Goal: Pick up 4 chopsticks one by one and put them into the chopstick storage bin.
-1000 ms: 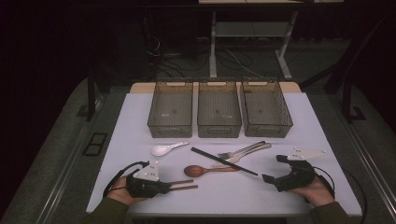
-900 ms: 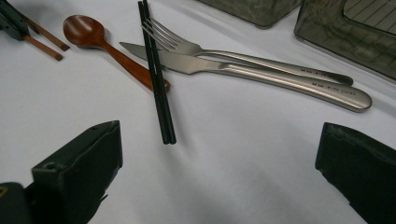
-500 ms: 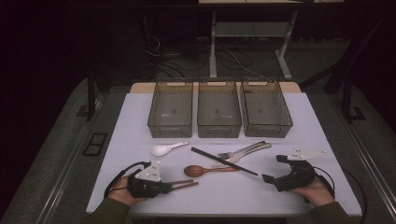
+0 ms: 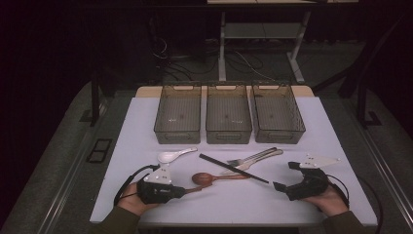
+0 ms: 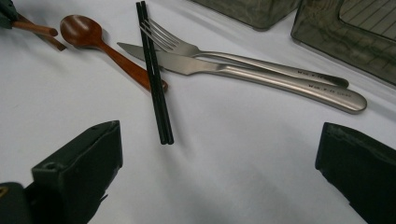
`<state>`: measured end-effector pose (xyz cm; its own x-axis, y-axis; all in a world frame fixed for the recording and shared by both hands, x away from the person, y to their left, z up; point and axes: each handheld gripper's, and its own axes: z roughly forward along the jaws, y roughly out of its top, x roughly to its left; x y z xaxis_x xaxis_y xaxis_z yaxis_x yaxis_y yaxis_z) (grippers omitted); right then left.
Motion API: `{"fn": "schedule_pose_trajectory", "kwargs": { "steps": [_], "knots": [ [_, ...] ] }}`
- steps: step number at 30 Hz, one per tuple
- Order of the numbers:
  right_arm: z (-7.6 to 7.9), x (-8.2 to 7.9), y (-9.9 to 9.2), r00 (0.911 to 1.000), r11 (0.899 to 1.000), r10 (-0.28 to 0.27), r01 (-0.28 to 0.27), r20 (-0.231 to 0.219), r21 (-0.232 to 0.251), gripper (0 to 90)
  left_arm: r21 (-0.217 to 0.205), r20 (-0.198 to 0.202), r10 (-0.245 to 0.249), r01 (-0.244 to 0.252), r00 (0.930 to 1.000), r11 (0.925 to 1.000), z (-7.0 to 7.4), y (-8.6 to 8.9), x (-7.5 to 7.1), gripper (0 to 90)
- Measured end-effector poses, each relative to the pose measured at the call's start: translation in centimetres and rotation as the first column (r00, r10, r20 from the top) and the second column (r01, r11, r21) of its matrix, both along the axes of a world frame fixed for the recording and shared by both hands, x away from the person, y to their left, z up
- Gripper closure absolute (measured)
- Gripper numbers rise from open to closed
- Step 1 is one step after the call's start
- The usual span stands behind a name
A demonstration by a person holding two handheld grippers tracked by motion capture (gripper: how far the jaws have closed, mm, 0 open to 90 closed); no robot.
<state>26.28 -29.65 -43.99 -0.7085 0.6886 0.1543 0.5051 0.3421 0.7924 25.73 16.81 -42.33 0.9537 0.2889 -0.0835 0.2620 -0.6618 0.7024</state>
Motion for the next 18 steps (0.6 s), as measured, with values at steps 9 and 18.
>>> {"fn": "schedule_pose_trajectory", "kwargs": {
  "steps": [9,18],
  "knots": [
    [-0.6,0.0,0.6,1.0000,1.000,0.006,-0.006,-0.007,0.009,0.6,-0.020,-0.015,0.072,-0.072,0.9973,0.9972,0.8,-0.9,0.7,83.5],
    [-0.6,0.1,0.8,0.9998,1.000,0.009,-0.009,-0.016,0.008,0.6,-0.023,-0.008,0.140,-0.140,0.9901,0.9898,1.8,-1.7,1.7,83.5]
  ]
}}
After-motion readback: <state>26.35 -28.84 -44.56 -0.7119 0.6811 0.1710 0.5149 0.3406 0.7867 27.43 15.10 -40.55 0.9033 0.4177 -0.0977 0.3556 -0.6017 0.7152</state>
